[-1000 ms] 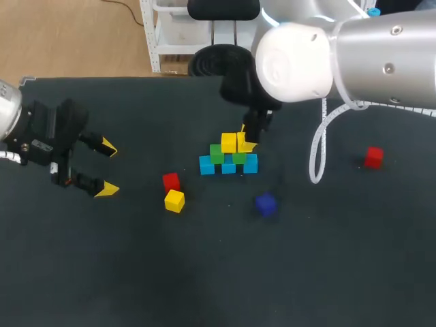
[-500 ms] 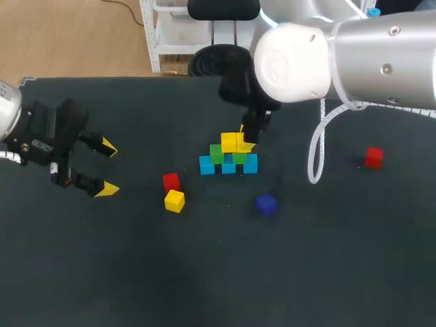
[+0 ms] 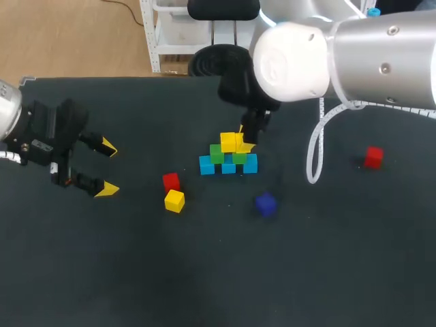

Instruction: Place the blue cubes, place green cubes on the blue cubes, place the yellow cubes on the green cubes, then place the red cubes on the yellow cubes, and place purple cube on the red cubes.

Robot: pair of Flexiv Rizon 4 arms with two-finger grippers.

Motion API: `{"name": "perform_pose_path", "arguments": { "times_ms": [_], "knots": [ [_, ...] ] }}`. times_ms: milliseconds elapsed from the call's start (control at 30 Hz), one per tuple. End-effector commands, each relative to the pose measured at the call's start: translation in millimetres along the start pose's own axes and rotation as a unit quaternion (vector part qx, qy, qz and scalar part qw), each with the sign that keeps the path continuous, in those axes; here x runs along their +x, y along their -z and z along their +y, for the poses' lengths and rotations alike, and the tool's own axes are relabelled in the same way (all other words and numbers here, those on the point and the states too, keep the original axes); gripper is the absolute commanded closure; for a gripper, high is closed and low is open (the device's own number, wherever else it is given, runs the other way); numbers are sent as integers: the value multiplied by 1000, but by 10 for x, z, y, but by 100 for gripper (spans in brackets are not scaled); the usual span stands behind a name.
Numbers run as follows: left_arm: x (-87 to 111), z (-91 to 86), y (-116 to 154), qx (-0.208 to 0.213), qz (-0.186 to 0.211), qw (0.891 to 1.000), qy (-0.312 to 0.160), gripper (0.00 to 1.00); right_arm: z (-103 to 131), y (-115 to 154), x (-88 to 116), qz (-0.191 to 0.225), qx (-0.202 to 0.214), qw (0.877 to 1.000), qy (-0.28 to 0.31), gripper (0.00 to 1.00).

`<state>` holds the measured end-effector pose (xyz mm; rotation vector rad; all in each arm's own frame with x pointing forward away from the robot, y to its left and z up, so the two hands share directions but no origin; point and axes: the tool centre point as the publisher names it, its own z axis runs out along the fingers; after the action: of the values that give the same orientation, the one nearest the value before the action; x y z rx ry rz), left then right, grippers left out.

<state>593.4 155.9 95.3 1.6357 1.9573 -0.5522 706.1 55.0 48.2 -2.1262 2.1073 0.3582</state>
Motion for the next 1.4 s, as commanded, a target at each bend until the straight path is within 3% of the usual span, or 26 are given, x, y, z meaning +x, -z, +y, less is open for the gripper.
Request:
{"name": "perform_pose_path", "arguments": {
  "times_ms": [33, 100, 200, 333, 367, 600, 867, 1233, 1400],
  "knots": [
    [10, 11, -7, 0, -1, 1000, -1, 0, -15, -5, -1, 0, -2, 1000, -1, 53],
    [10, 11, -7, 0, -1, 1000, -1, 0, -16, -5, 3, 1, -2, 1000, -2, 51],
    [10, 11, -7, 0, -1, 1000, -1, 0, -19, -6, 6, 1, -2, 1000, -2, 37],
    [10, 11, -7, 0, -1, 1000, -1, 0, -24, -5, 10, 2, -1, 1000, -3, 13],
    [10, 11, -7, 0, -1, 1000, -1, 0, -25, -3, 14, 2, -2, 1000, -4, 0],
    [10, 11, -7, 0, -1, 1000, -1, 0, -11, 81, 101, -1, 8, 1000, -10, 0],
    [10, 11, -7, 0, -1, 1000, -1, 0, 25, 245, 334, -51, 40, 998, -6, 0],
    [10, 11, -7, 0, -1, 1000, -1, 0, 148, 320, 564, -172, 41, 982, 69, 0],
    [10, 11, -7, 0, -1, 1000, -1, 0, 194, 344, 644, -198, 35, 973, 110, 0]
  ]
}}
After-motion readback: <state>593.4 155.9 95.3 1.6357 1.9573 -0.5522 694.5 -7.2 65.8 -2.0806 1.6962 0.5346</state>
